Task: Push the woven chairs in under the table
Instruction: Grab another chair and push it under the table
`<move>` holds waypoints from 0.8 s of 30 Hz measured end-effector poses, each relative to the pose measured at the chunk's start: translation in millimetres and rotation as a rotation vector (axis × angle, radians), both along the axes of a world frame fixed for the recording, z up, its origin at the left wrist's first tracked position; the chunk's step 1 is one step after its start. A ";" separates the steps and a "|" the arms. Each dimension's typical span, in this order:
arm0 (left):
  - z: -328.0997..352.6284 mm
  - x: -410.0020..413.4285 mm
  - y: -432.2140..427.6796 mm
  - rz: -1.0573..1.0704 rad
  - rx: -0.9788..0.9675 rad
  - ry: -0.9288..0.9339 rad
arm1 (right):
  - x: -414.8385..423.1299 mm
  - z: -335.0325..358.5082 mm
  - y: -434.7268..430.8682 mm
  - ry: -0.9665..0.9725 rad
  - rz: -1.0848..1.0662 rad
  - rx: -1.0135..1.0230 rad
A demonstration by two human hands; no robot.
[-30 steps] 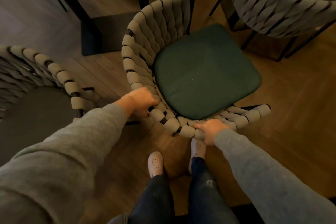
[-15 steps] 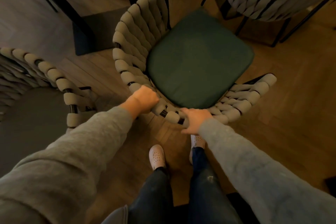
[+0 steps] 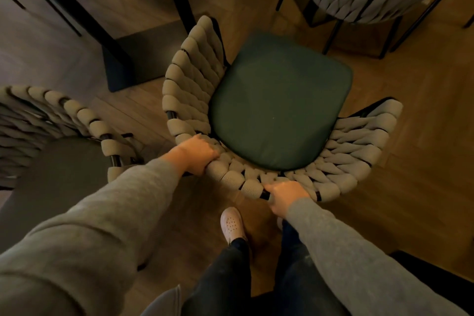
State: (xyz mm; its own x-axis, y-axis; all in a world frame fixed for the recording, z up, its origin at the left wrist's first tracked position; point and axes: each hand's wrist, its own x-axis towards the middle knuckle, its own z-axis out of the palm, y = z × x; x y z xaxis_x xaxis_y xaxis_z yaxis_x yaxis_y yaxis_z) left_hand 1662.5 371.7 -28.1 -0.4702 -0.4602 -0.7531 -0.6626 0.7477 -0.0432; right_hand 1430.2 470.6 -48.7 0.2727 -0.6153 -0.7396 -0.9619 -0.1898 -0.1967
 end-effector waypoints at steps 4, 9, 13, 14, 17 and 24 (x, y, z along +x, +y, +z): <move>-4.8 -5.3 6.8 0.065 -0.049 0.066 | -10.1 -0.7 -8.3 0.012 0.037 0.029; -15.0 -20.5 21.8 0.179 -0.074 0.113 | -41.1 8.7 -36.0 0.098 0.225 0.077; -20.7 -31.5 23.1 0.283 -0.080 0.097 | -53.4 12.1 -69.8 0.121 0.322 0.084; -19.9 -33.6 19.5 0.311 -0.091 0.103 | -55.4 12.1 -80.3 0.120 0.341 0.078; -16.8 -43.4 4.5 0.381 -0.107 0.118 | -64.1 13.0 -112.6 0.112 0.389 0.063; -6.7 -70.7 -46.5 0.486 -0.141 0.225 | -95.2 14.6 -200.1 0.120 0.487 0.003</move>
State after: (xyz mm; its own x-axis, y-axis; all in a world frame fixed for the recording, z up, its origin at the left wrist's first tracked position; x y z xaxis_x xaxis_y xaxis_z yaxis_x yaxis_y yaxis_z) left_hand 1591.9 325.1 -34.8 -0.3209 -0.7533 -0.5741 -0.9343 0.3511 0.0616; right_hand 1335.0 270.6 -34.1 0.4408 -0.4354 -0.7849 -0.7777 -0.6220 -0.0917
